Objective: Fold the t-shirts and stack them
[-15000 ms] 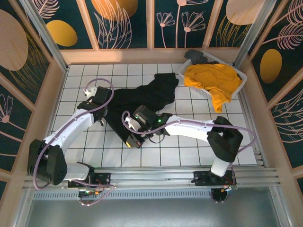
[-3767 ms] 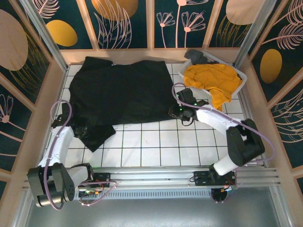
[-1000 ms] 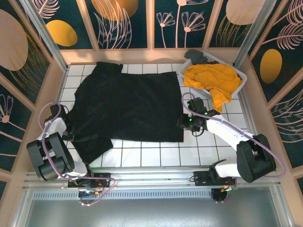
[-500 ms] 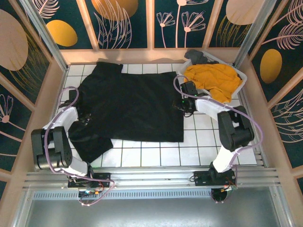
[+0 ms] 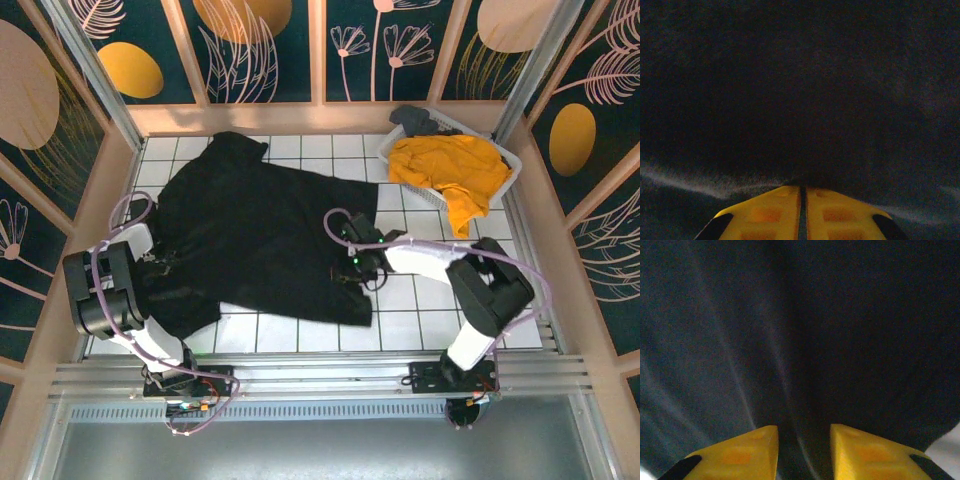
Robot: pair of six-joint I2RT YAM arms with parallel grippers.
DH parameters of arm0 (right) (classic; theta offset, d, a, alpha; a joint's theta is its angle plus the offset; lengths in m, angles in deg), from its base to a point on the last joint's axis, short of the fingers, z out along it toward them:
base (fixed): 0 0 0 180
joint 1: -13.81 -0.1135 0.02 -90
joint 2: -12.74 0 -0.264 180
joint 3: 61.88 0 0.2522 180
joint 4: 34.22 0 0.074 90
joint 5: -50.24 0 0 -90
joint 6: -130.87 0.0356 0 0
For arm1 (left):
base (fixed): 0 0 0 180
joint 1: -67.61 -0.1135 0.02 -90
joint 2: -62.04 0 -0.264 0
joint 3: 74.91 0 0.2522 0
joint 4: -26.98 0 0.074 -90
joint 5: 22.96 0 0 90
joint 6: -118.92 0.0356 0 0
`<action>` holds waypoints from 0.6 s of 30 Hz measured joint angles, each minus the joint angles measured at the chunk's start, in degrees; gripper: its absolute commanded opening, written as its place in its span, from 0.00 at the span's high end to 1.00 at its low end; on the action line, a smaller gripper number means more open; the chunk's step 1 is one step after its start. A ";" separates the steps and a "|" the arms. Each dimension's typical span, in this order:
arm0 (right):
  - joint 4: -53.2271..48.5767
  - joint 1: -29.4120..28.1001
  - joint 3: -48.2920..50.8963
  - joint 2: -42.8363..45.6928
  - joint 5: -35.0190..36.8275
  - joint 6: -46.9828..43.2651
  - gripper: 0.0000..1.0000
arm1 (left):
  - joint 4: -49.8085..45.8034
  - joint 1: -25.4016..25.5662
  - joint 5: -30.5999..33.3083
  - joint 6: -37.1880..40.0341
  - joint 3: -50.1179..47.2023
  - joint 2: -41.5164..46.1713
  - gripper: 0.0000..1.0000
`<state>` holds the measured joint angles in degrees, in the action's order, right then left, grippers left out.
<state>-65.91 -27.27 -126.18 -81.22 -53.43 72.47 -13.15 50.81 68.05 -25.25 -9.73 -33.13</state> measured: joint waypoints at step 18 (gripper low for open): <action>2.82 24.81 -25.35 -15.56 12.35 -1.79 0.61 | -0.79 -1.20 1.81 3.58 2.69 -2.08 0.88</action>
<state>-63.09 -2.46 -151.53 -96.78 -41.08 70.68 -13.94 49.61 69.87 -21.66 -7.04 -35.21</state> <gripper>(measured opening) 0.394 0.118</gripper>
